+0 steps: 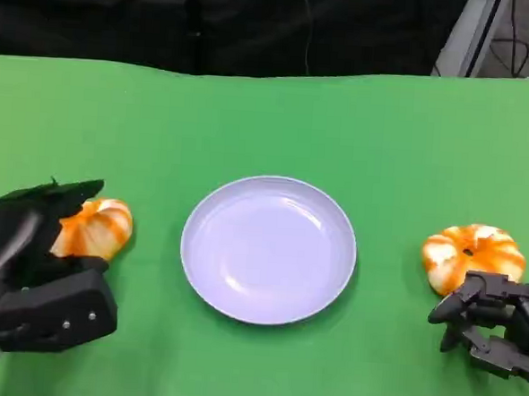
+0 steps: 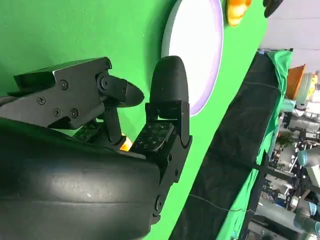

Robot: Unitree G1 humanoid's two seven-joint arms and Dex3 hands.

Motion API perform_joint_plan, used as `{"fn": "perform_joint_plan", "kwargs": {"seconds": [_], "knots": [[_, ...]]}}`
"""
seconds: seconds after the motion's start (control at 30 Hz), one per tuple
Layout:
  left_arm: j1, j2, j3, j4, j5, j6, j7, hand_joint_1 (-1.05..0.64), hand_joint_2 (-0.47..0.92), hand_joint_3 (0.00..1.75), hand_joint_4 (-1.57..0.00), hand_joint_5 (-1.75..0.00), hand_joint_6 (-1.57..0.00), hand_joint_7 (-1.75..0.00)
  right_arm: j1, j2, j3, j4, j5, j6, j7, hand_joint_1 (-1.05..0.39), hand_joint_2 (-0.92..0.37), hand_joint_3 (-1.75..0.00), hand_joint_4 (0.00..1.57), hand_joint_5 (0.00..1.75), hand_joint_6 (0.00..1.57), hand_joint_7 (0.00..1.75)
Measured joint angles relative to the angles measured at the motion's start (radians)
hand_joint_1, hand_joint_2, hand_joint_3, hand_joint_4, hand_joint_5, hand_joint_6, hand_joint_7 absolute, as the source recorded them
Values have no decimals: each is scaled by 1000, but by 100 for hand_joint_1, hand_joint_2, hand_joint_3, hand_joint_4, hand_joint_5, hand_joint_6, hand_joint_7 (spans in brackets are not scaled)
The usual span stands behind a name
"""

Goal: Grasp the bread from the table and place it into the plate.

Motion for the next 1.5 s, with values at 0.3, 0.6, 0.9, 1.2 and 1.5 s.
{"fn": "perform_joint_plan", "kwargs": {"seconds": [0.3,0.6,0.9,1.2,1.5], "knots": [[-26,0,-11,75,0,18,-16,-73,92,12,-42,0,-47,0,0,0,0,0,0,0,-1,7,-80,-67,91,136,96,96],[-54,-2,-14,102,-5,32,-47,-67,92,7,-43,0,-47,0,0,0,-1,0,7,0,9,7,-80,-65,90,136,96,94],[-87,-18,-47,116,1,45,-63,-25,85,0,-41,0,-46,0,1,0,-1,0,14,0,17,7,-81,-63,90,135,96,94],[-100,-33,-64,124,1,47,-97,-12,85,0,-40,0,-47,0,8,0,-1,-2,14,-1,10,7,-83,-61,90,136,96,94],[-119,-41,-81,146,1,75,-119,-7,88,1,-44,-1,-49,-1,8,0,0,-4,11,-8,-2,7,-84,-60,90,135,96,94]]}}
